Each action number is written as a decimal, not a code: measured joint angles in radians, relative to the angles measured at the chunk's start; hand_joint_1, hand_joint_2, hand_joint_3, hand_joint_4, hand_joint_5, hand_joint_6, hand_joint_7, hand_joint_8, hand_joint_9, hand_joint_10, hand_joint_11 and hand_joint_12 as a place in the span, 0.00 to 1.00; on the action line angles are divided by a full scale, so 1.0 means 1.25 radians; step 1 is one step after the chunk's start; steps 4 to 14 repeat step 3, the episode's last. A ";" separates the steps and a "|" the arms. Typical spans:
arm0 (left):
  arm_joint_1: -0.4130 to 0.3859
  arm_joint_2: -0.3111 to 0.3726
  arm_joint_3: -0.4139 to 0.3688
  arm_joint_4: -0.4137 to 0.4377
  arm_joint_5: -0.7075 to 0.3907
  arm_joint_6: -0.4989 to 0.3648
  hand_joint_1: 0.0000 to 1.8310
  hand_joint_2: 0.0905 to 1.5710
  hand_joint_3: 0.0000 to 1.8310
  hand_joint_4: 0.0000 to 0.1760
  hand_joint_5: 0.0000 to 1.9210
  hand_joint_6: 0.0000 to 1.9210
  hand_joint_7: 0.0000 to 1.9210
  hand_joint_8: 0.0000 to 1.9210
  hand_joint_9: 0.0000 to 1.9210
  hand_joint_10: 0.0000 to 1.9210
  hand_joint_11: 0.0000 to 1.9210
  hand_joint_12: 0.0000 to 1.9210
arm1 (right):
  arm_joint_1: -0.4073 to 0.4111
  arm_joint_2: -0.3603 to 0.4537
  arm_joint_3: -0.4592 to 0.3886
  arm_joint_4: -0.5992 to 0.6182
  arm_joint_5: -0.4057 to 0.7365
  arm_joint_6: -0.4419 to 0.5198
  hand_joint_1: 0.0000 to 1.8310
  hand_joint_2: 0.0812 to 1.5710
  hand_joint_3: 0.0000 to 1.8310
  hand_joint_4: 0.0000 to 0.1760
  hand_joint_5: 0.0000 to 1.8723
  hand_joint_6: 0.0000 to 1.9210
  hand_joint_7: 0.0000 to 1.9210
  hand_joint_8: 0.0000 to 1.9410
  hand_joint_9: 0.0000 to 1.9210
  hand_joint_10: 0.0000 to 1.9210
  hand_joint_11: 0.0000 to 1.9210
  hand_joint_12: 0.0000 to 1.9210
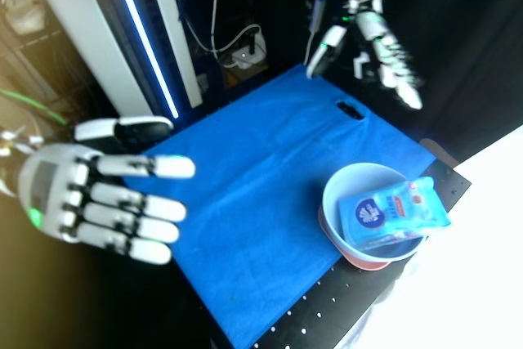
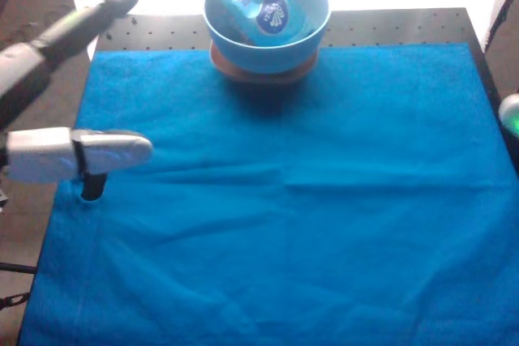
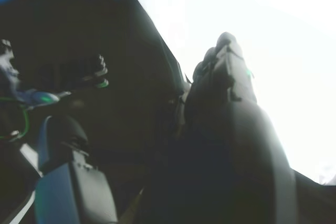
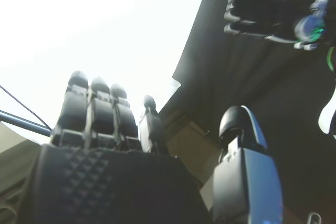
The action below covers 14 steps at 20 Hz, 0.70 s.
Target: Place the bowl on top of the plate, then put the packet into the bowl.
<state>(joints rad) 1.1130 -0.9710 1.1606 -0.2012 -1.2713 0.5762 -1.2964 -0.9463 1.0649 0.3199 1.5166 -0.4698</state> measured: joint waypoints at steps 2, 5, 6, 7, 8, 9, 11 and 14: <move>0.044 0.008 -0.029 -0.042 -0.088 0.000 0.29 0.48 0.00 0.98 0.00 0.00 0.00 0.00 0.00 0.00 0.00 0.00 | -0.053 0.012 -0.028 0.024 0.051 0.000 0.23 0.61 0.00 1.00 0.00 0.00 0.00 0.00 0.00 0.00 0.00 0.00; 0.079 0.008 -0.052 -0.054 -0.126 0.001 0.29 0.49 0.00 0.79 0.00 0.00 0.00 0.00 0.00 0.00 0.00 0.00 | -0.068 0.016 -0.034 0.051 0.074 0.000 0.24 0.61 0.00 1.00 0.00 0.00 0.00 0.00 0.00 0.00 0.00 0.00; 0.079 0.008 -0.052 -0.054 -0.126 0.001 0.29 0.49 0.00 0.79 0.00 0.00 0.00 0.00 0.00 0.00 0.00 0.00 | -0.068 0.016 -0.034 0.051 0.074 0.000 0.24 0.61 0.00 1.00 0.00 0.00 0.00 0.00 0.00 0.00 0.00 0.00; 0.079 0.008 -0.052 -0.054 -0.126 0.001 0.29 0.49 0.00 0.79 0.00 0.00 0.00 0.00 0.00 0.00 0.00 0.00 | -0.068 0.016 -0.034 0.051 0.074 0.000 0.24 0.61 0.00 1.00 0.00 0.00 0.00 0.00 0.00 0.00 0.00 0.00; 0.079 0.008 -0.052 -0.054 -0.126 0.001 0.29 0.49 0.00 0.79 0.00 0.00 0.00 0.00 0.00 0.00 0.00 0.00 | -0.068 0.016 -0.034 0.051 0.074 0.000 0.24 0.61 0.00 1.00 0.00 0.00 0.00 0.00 0.00 0.00 0.00 0.00; 0.079 0.008 -0.052 -0.054 -0.126 0.001 0.29 0.49 0.00 0.79 0.00 0.00 0.00 0.00 0.00 0.00 0.00 0.00 | -0.068 0.016 -0.034 0.051 0.074 0.000 0.24 0.61 0.00 1.00 0.00 0.00 0.00 0.00 0.00 0.00 0.00 0.00; 0.079 0.008 -0.052 -0.054 -0.126 0.001 0.29 0.49 0.00 0.79 0.00 0.00 0.00 0.00 0.00 0.00 0.00 0.00 | -0.068 0.016 -0.034 0.051 0.074 0.000 0.24 0.61 0.00 1.00 0.00 0.00 0.00 0.00 0.00 0.00 0.00 0.00; 0.079 0.008 -0.052 -0.054 -0.126 0.001 0.29 0.49 0.00 0.79 0.00 0.00 0.00 0.00 0.00 0.00 0.00 0.00 | -0.068 0.016 -0.034 0.051 0.074 0.000 0.24 0.61 0.00 1.00 0.00 0.00 0.00 0.00 0.00 0.00 0.00 0.00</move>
